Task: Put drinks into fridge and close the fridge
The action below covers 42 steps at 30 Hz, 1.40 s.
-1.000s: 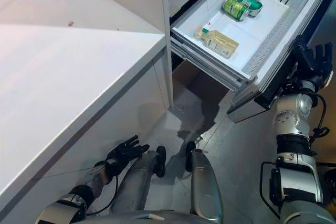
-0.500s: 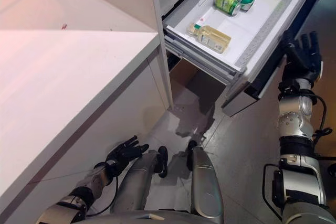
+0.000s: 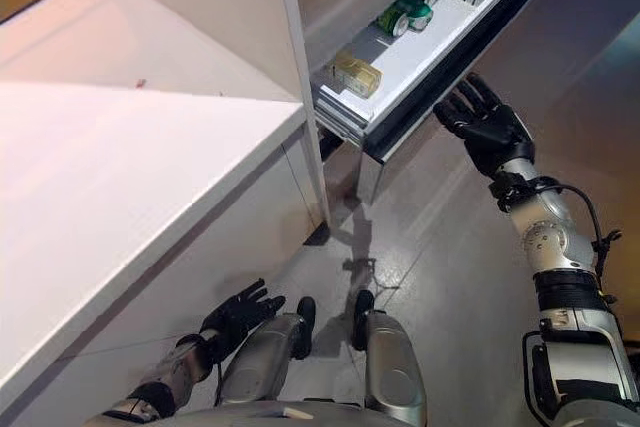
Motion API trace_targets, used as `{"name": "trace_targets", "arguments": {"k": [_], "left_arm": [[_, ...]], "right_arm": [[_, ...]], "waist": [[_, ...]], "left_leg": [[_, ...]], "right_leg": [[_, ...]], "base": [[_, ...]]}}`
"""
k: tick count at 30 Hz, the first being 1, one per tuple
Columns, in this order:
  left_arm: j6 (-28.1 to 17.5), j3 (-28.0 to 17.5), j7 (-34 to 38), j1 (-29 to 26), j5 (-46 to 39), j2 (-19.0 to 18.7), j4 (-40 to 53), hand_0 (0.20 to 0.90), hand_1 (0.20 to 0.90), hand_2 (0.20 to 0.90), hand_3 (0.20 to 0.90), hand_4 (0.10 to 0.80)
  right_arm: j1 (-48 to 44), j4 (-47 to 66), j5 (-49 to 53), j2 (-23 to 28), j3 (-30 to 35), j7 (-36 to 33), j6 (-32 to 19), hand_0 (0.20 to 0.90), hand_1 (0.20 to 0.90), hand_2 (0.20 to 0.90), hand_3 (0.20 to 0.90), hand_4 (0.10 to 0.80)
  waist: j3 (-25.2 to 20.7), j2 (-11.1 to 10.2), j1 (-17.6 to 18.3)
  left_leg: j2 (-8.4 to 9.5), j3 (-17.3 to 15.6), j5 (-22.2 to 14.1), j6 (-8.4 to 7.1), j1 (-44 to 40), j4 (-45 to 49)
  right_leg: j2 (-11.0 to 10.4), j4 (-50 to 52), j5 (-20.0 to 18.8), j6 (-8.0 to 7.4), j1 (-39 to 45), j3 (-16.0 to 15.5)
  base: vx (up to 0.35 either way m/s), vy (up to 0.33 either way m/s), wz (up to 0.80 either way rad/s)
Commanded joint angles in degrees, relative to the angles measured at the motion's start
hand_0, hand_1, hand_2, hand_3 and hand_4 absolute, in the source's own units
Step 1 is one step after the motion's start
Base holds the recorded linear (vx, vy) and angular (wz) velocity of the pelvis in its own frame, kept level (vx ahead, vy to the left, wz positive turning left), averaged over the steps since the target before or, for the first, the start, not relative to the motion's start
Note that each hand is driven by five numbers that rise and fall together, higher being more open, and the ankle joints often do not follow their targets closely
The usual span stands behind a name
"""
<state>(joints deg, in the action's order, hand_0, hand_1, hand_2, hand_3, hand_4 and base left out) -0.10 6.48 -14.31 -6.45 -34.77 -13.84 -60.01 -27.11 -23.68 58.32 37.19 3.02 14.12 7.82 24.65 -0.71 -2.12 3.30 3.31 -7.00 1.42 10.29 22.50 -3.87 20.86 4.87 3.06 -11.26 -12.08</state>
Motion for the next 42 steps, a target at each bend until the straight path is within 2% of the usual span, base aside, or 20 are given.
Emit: {"name": "trace_targets", "arguments": {"k": [1,9,14,18,22,26,29,32,35,38,42], "left_arm": [[1.98,2.79,-0.06,9.19,3.87,-3.71,0.39,0.9,0.9,0.9,0.9,0.8],[2.52,3.05,0.12,9.94,8.41,-3.63,-2.91,0.9,0.9,0.9,0.9,0.8],[2.38,2.7,-0.43,10.14,9.02,-3.54,-4.91,0.9,0.9,0.9,0.9,0.8],[1.98,2.45,-1.11,10.25,9.0,-2.94,-6.38,0.9,0.9,0.9,0.9,0.8],[1.3,2.74,-1.02,9.83,8.57,-1.86,-7.62,0.9,0.9,0.9,0.9,0.8],[1.17,2.51,-0.51,8.99,7.77,-0.65,-8.23,0.9,0.9,0.9,0.9,0.8],[1.31,2.07,0.12,8.41,7.36,0.3,-7.84,0.9,0.9,0.9,0.9,0.8],[1.5,1.87,0.98,8.67,7.81,1.17,-6.57,0.9,0.9,0.9,0.9,0.8],[1.27,1.81,1.29,8.94,7.37,1.53,-5.92,0.9,0.9,0.9,0.9,0.8],[1.64,1.23,1.27,8.61,6.91,1.37,-5.69,0.9,0.9,0.9,0.9,0.8],[1.42,0.96,1.47,7.8,7.51,1.18,-6.78,0.9,0.9,0.9,0.9,0.8]], "right_arm": [[-5.56,9.44,1.18,-3.64,-4.82,8.97,-1.66,0.9,0.9,0.9,0.9,0.8],[-5.05,9.34,0.1,-3.8,-4.29,6.27,-1.9,0.9,0.9,0.9,0.9,0.8],[-4.43,9.39,-0.26,-3.38,-3.68,4.44,-2.57,0.9,0.9,0.9,0.9,0.8],[-3.04,10.24,-2.52,-3.18,-2.21,-0.58,-6.43,0.9,0.9,0.9,0.9,0.8],[-1.56,11.73,-8.94,-3.52,-0.05,-6.61,-11.96,0.9,0.9,0.9,0.9,0.8],[1.32,13.69,-19.84,-3.43,1.19,-14.38,-16.26,0.9,0.9,0.9,0.9,0.8],[5.68,13.07,-25.07,-4.0,2.73,-17.22,-17.49,0.9,0.9,0.9,0.9,0.8],[12.6,11.31,-25.48,-6.68,3.06,-17.34,-15.72,0.9,0.9,0.9,0.9,0.8],[19.27,5.7,-23.23,-11.75,1.09,-13.67,-14.47,0.9,0.9,0.9,0.9,0.8],[23.19,-4.2,-18.86,-16.4,-1.82,-10.64,-11.31,0.9,0.9,0.9,0.9,0.8],[25.05,-19.11,-16.21,-20.95,-4.02,-8.92,-9.63,0.9,0.9,0.9,0.9,0.8]], "waist": [[-7.91,-1.69,-4.48],[-13.13,-1.98,-4.25],[-15.58,-2.25,-3.64],[-17.23,-2.4,-2.85],[-18.37,-2.49,-1.64],[-19.4,-2.48,-0.08],[-20.05,-2.33,1.04],[-20.47,-2.15,1.96],[-20.59,-1.9,2.8],[-20.6,-1.59,3.3],[-20.75,-1.24,3.21]], "left_leg": [[2.12,-1.45,2.25,2.2,-2.59,-6.93],[2.39,-1.85,2.57,1.71,-8.71,-13.7],[2.15,-2.42,2.68,1.35,-11.26,-16.39],[1.56,-2.95,3.32,0.99,-13.35,-19.39],[1.06,-3.7,3.75,0.69,-14.59,-21.57],[0.44,-4.96,4.47,0.2,-15.48,-23.71],[-0.13,-5.91,5.1,-0.24,-16.24,-25.4],[-0.58,-7.05,5.61,-0.54,-16.55,-26.29],[-0.78,-8.33,5.59,-0.61,-16.65,-26.29],[-0.86,-9.08,5.55,-0.71,-16.97,-26.48],[-0.97,-9.26,5.66,-0.88,-17.49,-26.85]], "right_leg": [[-3.01,-4.63,-3.36,-7.04,3.77,4.67],[-2.58,-12.41,-4.69,-7.82,9.85,3.98],[-1.91,-14.77,-4.97,-7.62,11.93,4.44],[-1.22,-16.66,-5.25,-7.4,13.36,4.93],[-0.53,-18.5,-5.6,-7.17,14.24,5.68],[0.21,-20.23,-5.95,-6.87,14.72,6.48],[0.75,-21.45,-6.27,-6.78,15.11,6.79],[1.13,-22.52,-6.66,-6.71,15.29,6.83],[1.36,-23.18,-6.87,-6.64,15.34,6.74],[1.68,-24.05,-7.05,-6.41,15.78,6.43],[2.15,-25.11,-7.24,-6.14,16.66,6.1]], "base": [[0.044,0.087,0.13],[0.051,0.078,0.14],[0.001,0.015,0.02],[-0.018,-0.02,-0.08],[-0.042,-0.054,-0.08],[-0.054,-0.049,-0.1],[-0.043,-0.067,-0.19],[-0.034,-0.069,-0.07],[-0.036,-0.068,-0.08],[-0.022,-0.069,-0.17],[0.007,-0.074,-0.04]]}}
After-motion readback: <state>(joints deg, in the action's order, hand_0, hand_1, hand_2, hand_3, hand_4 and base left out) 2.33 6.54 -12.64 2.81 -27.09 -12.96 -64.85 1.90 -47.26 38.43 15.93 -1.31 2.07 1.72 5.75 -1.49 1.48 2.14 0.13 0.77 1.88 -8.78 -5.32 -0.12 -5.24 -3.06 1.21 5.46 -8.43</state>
